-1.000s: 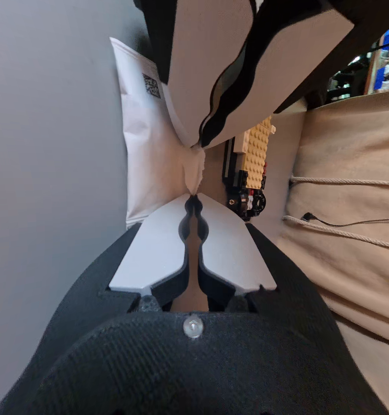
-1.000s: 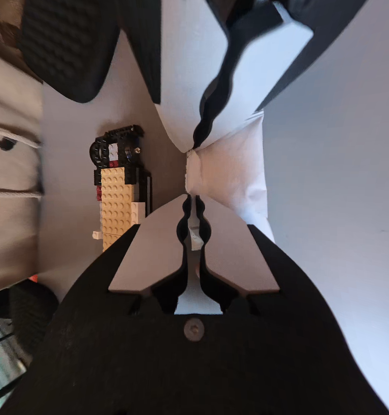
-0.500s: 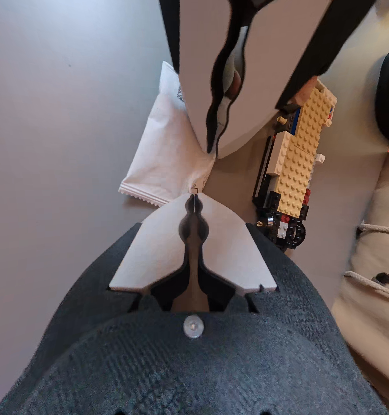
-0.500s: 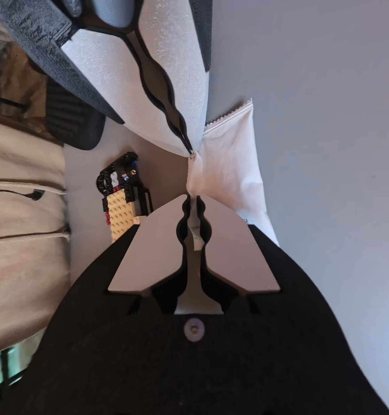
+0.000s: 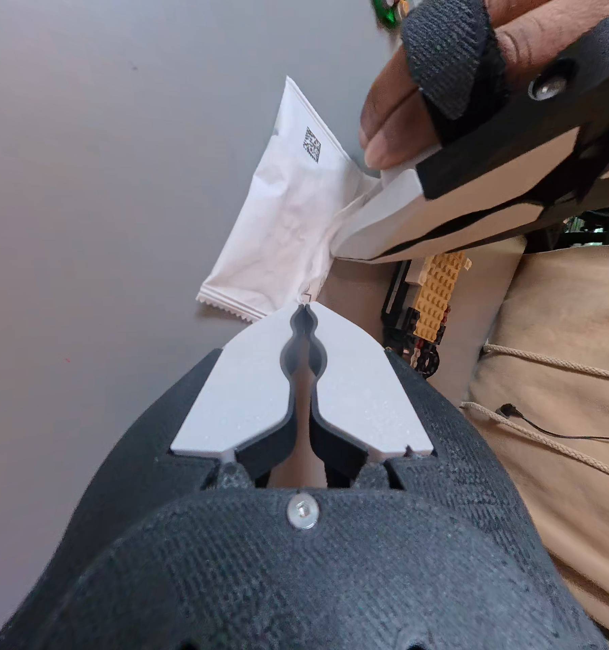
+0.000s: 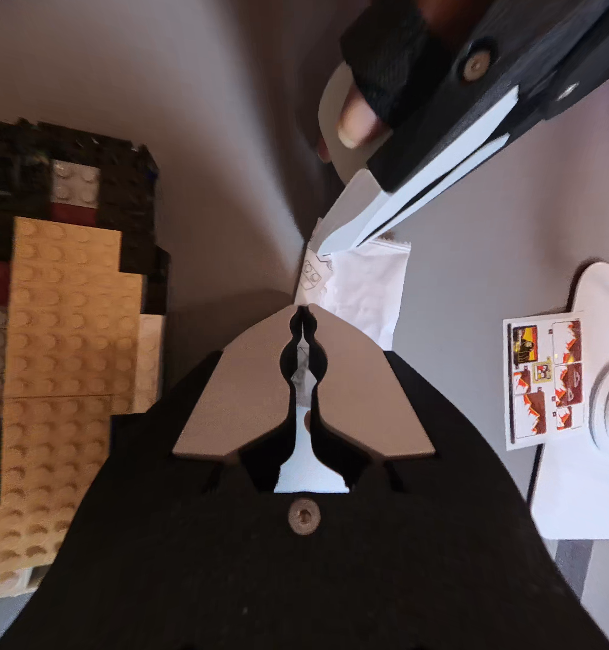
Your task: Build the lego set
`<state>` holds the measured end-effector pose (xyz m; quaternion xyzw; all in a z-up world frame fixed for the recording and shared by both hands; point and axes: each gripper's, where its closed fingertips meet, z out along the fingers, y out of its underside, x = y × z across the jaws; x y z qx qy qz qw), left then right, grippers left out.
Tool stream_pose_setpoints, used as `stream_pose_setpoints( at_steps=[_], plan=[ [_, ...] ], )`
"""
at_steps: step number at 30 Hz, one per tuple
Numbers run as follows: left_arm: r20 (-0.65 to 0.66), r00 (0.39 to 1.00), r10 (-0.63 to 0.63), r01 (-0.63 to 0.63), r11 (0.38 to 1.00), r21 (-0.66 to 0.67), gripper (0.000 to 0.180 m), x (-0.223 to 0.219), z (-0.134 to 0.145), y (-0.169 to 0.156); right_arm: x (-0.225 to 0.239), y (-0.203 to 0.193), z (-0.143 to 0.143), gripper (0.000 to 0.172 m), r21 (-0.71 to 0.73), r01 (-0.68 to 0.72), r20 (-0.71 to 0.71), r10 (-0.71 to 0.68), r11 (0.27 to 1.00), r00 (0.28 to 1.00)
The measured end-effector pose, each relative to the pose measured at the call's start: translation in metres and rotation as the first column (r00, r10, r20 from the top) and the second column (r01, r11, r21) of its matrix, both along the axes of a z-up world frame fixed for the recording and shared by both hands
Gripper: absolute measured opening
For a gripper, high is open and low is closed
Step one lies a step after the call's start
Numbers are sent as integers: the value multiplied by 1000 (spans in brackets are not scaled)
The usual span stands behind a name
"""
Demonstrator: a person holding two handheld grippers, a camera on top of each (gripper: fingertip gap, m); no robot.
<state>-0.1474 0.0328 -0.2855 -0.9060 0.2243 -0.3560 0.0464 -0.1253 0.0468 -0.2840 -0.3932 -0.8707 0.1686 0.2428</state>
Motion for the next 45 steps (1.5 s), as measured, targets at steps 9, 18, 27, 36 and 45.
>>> stream_pose_setpoints(
  at_steps=[9, 18, 27, 36, 45],
  plan=[
    [66, 997, 30, -34, 998, 53, 1, -3, 1, 0, -5, 6, -4, 0, -255, 121, 155, -83, 959, 984],
    [-55, 997, 55, -46, 987, 152, 0, -22, 0, -15, -11, -1, -3, 0, -282, 110, 118, -79, 953, 990],
    [-143, 989, 43, 30, 880, 474, 0, -3, 18, -13, -11, -1, -3, 0, -276, 119, 116, -90, 954, 989],
    [-141, 988, 56, -3, 937, 349, 0, -9, -2, -7, -10, -1, -3, 0, -261, 115, 109, -89, 958, 990],
    [-123, 991, 44, -3, 949, 317, 0, -9, -2, -7, -18, -20, 10, 0, -227, 41, 53, -29, 973, 998]
  ],
)
